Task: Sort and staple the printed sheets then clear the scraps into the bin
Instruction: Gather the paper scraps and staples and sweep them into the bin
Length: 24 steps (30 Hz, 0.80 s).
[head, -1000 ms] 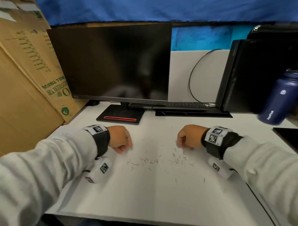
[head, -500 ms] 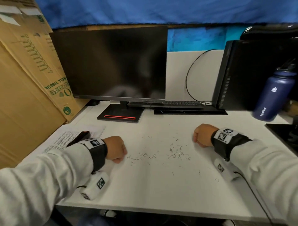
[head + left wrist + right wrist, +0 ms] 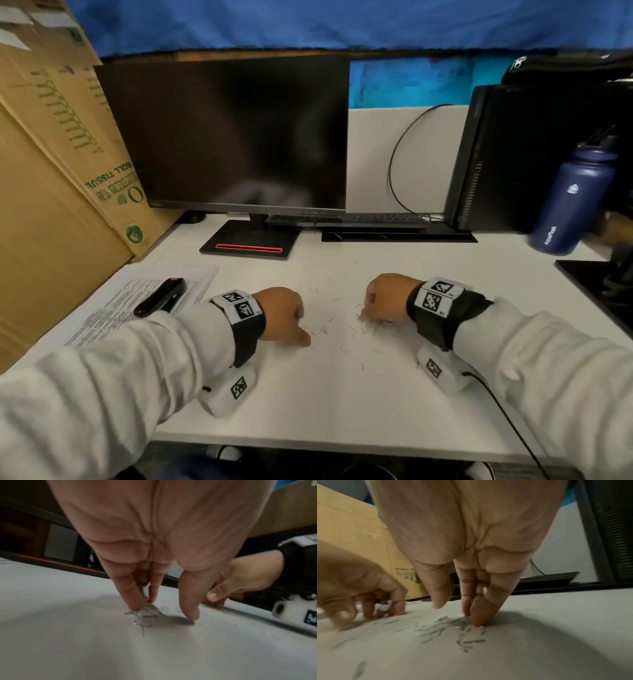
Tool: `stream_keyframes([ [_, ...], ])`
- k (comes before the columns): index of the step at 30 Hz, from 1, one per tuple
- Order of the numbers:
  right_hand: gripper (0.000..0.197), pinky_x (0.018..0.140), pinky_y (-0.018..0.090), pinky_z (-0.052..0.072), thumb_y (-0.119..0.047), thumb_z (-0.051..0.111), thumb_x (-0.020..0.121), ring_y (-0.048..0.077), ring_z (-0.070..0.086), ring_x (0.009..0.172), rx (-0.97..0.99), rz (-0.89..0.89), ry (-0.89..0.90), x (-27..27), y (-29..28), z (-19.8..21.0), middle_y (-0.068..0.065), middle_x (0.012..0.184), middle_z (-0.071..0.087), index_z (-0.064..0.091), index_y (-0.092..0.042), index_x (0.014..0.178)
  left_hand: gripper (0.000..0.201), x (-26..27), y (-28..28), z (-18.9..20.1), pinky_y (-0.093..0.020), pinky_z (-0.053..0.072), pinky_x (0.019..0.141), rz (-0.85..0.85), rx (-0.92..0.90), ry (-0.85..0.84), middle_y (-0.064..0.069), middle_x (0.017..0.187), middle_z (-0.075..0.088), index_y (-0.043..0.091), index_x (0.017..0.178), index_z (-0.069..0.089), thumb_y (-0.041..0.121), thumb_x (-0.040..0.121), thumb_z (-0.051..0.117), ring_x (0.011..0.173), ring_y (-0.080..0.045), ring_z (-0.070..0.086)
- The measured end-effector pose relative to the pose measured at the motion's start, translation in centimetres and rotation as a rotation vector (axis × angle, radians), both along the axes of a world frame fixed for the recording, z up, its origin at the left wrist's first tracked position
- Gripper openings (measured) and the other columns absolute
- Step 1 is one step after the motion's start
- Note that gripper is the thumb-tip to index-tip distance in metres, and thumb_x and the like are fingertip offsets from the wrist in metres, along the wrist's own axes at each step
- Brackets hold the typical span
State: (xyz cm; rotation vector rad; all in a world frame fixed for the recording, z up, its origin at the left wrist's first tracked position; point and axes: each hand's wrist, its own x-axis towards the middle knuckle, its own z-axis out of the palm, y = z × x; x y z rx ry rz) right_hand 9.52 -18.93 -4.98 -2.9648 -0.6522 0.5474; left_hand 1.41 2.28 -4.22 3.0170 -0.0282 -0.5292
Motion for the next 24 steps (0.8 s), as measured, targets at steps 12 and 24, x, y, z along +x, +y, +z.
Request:
stream_keyframes([
  [12,0.021,0.085,0.03,0.056,-0.005,0.059,0.082,0.015,0.066,0.092,0.143,0.145,-0.043,-3.4,0.1,-1.3,-0.006,0.098,0.072,0.072,-0.022,0.084,0.03,-0.8,-2.5,-1.5,-0.025,0.048,0.084,-0.269,0.006,-0.182,0.005,0.11,0.069,0.022,0.109,0.072,0.008,0.088,0.054,0.104,-0.018,0.062],
  [24,0.012,0.066,0.027,0.057,-0.003,0.063,0.08,0.015,0.061,0.06,0.65,-0.187,0.195,-0.9,-2.6,1.9,0.009,0.073,0.072,0.074,-0.008,0.084,0.024,2.0,-0.7,1.3,-0.035,0.06,0.087,0.112,-0.111,-0.128,-0.005,0.099,0.077,0.009,0.095,0.076,0.027,0.082,0.067,0.096,-0.024,0.072],
])
